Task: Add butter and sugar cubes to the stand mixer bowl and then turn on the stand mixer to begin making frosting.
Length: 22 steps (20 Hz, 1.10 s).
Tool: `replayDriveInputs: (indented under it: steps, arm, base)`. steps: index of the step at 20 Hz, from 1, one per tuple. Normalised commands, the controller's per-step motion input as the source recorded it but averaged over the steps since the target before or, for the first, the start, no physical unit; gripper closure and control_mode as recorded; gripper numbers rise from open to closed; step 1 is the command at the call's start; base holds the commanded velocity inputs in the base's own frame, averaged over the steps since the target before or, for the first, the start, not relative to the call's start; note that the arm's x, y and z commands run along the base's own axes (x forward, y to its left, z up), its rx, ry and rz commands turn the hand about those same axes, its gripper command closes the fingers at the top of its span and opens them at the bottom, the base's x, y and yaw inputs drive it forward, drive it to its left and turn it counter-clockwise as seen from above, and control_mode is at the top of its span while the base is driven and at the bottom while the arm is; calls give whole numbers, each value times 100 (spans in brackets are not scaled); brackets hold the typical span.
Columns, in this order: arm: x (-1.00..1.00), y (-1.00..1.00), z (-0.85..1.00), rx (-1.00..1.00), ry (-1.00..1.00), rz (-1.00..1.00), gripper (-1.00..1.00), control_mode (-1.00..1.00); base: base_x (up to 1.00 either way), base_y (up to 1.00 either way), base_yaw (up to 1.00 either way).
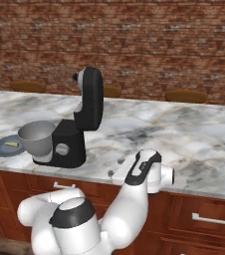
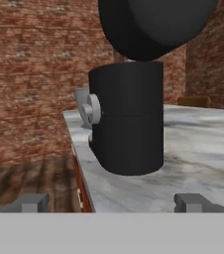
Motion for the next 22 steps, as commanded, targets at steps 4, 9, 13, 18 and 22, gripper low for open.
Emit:
replayDriveInputs:
  steps: [4,9,13,18,22]
  arm:
    - [0,0,-26,0,0,-12,-100,-100]
    - [-3,6,-17,0,0,-8,-100,-100]
    - [0,8,-7,0,0,-6,-100,-100]
    - [0,9,-7,0,0,-5,-100,-100]
    - [0,1,-10,0,0,-3,-100,-100]
  base:
    - [0,0,0]
    - [0,0,0]
    - [0,0,0]
    - [0,0,0]
    - [0,0,0]
